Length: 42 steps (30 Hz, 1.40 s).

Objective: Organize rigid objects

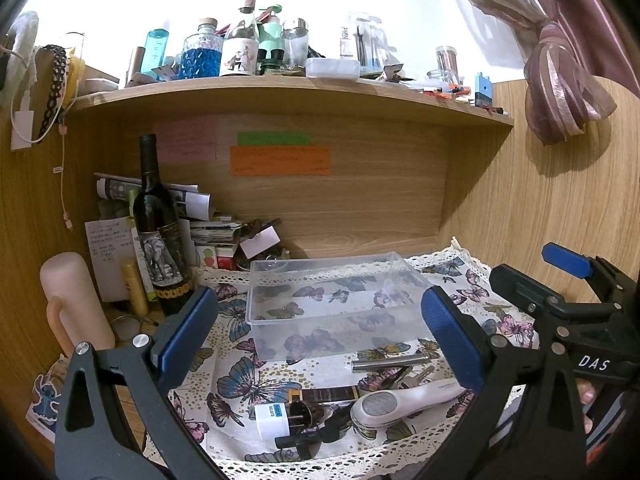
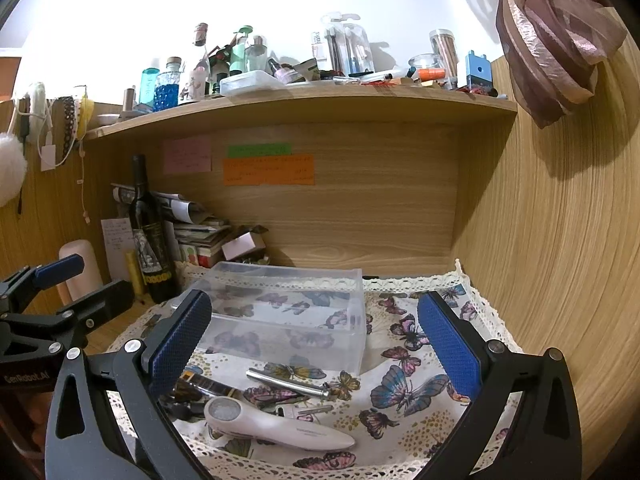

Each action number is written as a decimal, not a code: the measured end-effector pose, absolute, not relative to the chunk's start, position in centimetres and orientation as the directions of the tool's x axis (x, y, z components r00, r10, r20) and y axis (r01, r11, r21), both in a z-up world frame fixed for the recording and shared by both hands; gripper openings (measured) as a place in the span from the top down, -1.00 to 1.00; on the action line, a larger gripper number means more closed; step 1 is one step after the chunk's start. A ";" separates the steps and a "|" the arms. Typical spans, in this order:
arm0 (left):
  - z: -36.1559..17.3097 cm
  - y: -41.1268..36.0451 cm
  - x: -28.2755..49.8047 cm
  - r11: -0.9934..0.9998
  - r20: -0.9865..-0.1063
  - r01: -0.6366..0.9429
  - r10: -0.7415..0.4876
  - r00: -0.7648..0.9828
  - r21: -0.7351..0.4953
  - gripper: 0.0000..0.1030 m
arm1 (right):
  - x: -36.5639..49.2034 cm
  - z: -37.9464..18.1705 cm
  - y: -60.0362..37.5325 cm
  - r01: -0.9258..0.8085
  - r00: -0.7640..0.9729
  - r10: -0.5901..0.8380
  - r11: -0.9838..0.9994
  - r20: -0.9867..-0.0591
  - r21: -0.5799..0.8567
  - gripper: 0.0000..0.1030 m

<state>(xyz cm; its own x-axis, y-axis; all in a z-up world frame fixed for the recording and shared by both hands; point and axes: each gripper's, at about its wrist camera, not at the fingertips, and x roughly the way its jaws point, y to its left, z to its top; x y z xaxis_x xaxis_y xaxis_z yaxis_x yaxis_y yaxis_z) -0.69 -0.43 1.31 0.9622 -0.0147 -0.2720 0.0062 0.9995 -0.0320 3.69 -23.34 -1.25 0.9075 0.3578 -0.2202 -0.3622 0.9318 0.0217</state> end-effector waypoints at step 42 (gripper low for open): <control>1.4 -1.0 -0.4 0.999 -0.270 0.009 -0.019 0.963 -0.036 -1.00 | 3.7 -1.1 -23.3 -0.389 0.893 0.388 0.920 -0.227 0.041 -1.00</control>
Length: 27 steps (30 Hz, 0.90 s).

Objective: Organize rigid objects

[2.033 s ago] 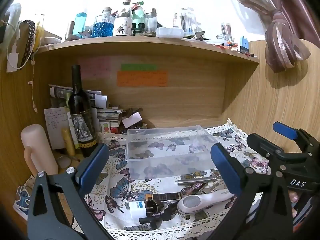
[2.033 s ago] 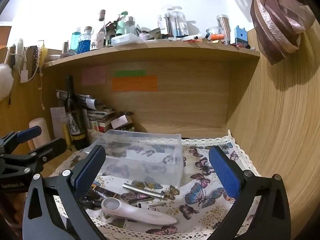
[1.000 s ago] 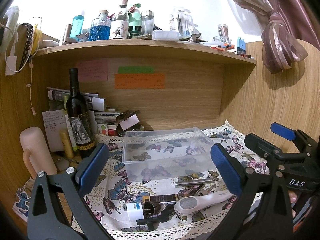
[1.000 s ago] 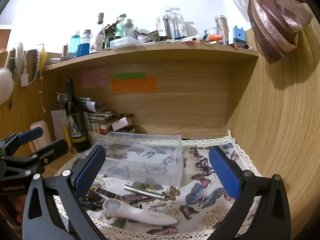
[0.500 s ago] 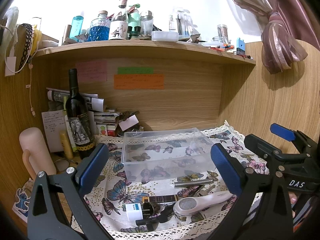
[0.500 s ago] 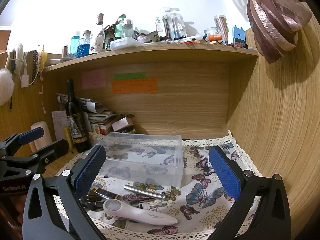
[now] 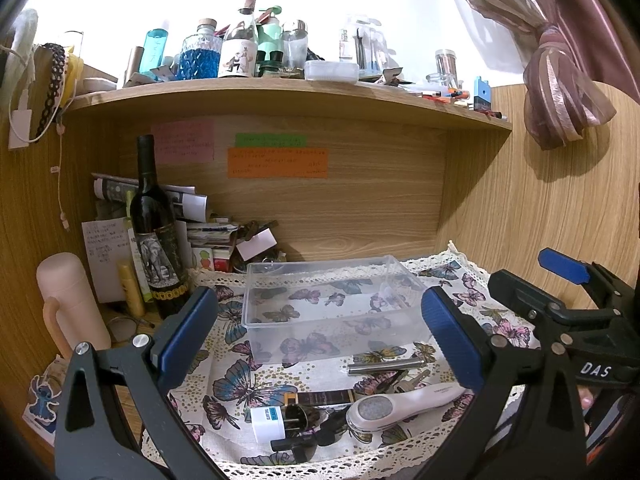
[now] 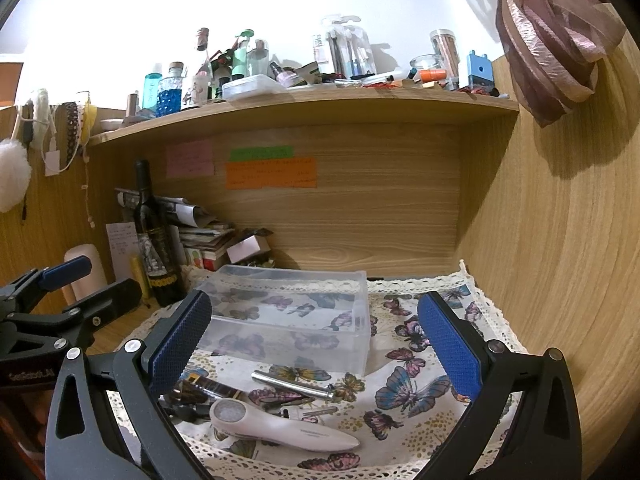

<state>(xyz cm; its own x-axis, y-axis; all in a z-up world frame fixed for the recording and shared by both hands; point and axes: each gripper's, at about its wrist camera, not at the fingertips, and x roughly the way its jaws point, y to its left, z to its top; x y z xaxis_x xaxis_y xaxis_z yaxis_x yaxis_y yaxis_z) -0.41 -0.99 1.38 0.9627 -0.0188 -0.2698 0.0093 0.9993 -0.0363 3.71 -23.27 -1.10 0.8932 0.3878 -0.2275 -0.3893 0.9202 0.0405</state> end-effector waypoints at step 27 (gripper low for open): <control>-6.7 5.7 1.6 0.989 -0.555 -0.123 0.056 0.830 -0.085 -0.60 | 8.1 -9.2 -20.9 -0.538 0.690 0.464 0.842 -0.556 0.035 -0.49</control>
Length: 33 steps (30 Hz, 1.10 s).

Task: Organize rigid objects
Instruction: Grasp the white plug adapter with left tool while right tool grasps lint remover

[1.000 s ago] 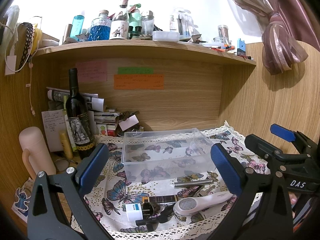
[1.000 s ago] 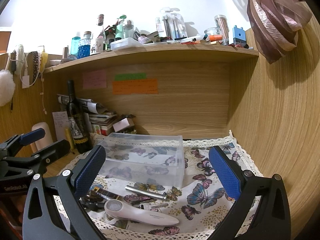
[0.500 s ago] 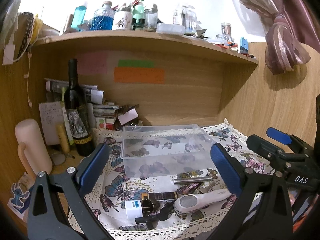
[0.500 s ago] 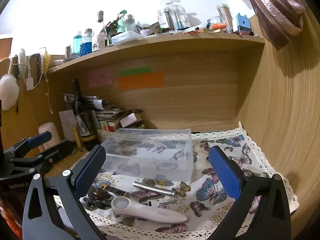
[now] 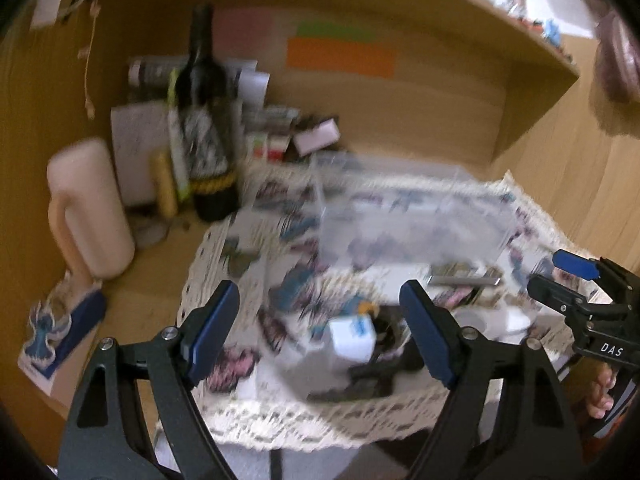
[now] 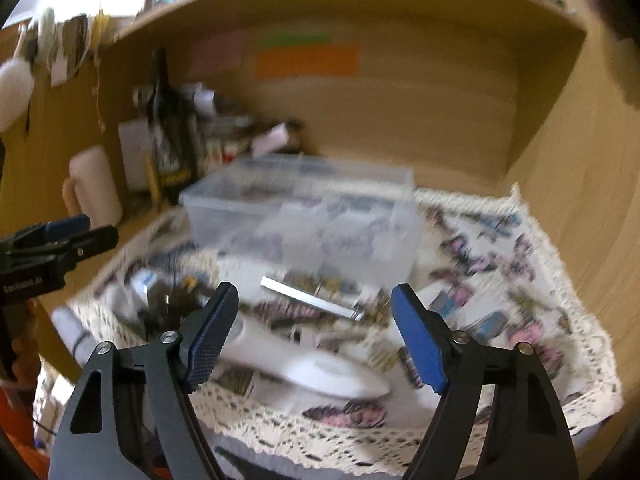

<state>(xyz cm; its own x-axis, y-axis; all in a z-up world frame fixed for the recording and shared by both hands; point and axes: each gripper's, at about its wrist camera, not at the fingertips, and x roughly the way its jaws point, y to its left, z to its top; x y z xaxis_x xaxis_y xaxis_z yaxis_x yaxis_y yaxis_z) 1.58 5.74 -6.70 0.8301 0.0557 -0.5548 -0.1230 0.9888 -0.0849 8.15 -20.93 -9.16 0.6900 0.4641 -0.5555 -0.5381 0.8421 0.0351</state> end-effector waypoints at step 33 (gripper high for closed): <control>-11.1 4.6 4.9 0.989 -0.656 -0.025 -0.076 0.751 -0.144 0.40 | 11.0 -13.4 -14.6 -0.713 0.513 0.476 0.700 -0.715 -0.045 0.23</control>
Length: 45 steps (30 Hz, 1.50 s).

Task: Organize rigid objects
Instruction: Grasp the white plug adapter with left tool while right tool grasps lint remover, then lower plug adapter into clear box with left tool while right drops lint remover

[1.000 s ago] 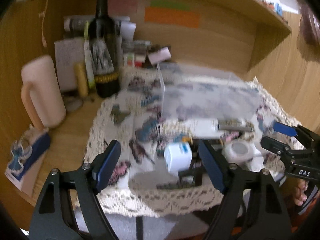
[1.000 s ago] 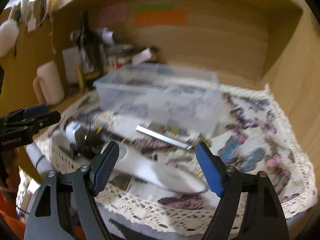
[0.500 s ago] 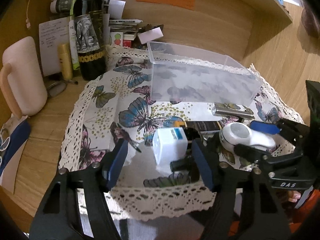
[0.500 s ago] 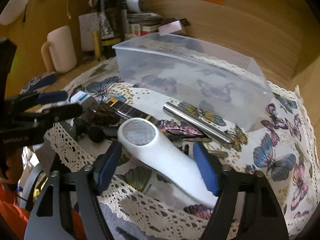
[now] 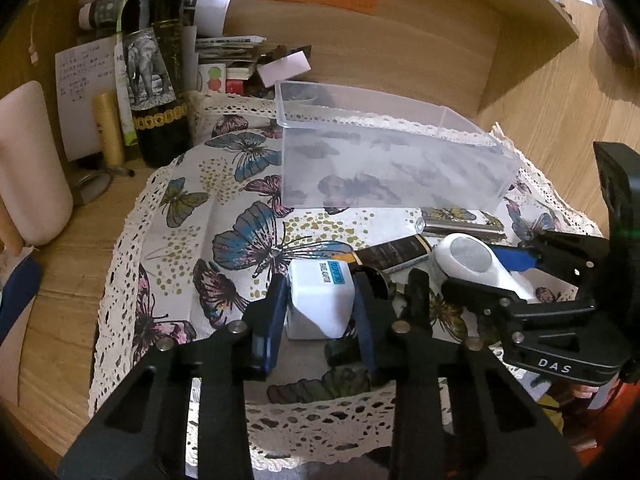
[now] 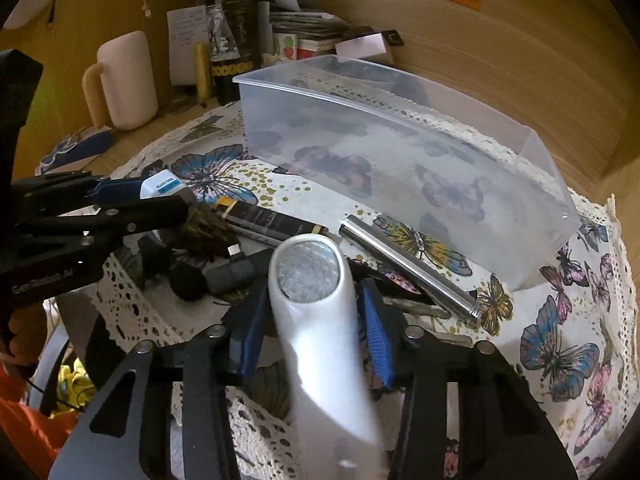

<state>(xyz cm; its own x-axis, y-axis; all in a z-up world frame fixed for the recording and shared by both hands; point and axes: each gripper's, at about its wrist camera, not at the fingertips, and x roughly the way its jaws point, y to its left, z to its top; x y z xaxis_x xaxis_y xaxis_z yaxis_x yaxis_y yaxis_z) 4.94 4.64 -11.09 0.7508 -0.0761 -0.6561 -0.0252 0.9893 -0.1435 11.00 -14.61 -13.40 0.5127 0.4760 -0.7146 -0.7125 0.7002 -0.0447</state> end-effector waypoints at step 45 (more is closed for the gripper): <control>-0.7 4.7 15.4 0.999 -0.540 -0.004 -0.025 0.842 -0.052 0.46 | 20.6 0.8 -19.2 -0.479 0.848 0.424 0.871 -0.319 -0.113 0.26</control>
<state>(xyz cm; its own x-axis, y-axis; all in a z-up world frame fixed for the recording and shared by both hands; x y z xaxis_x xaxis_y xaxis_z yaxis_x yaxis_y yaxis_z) 15.35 4.73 -0.72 0.8415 -0.0248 -0.5397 -0.0042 0.9986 -0.0524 20.57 -19.17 0.83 0.8475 0.4243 -0.3188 -0.4786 0.8707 -0.1133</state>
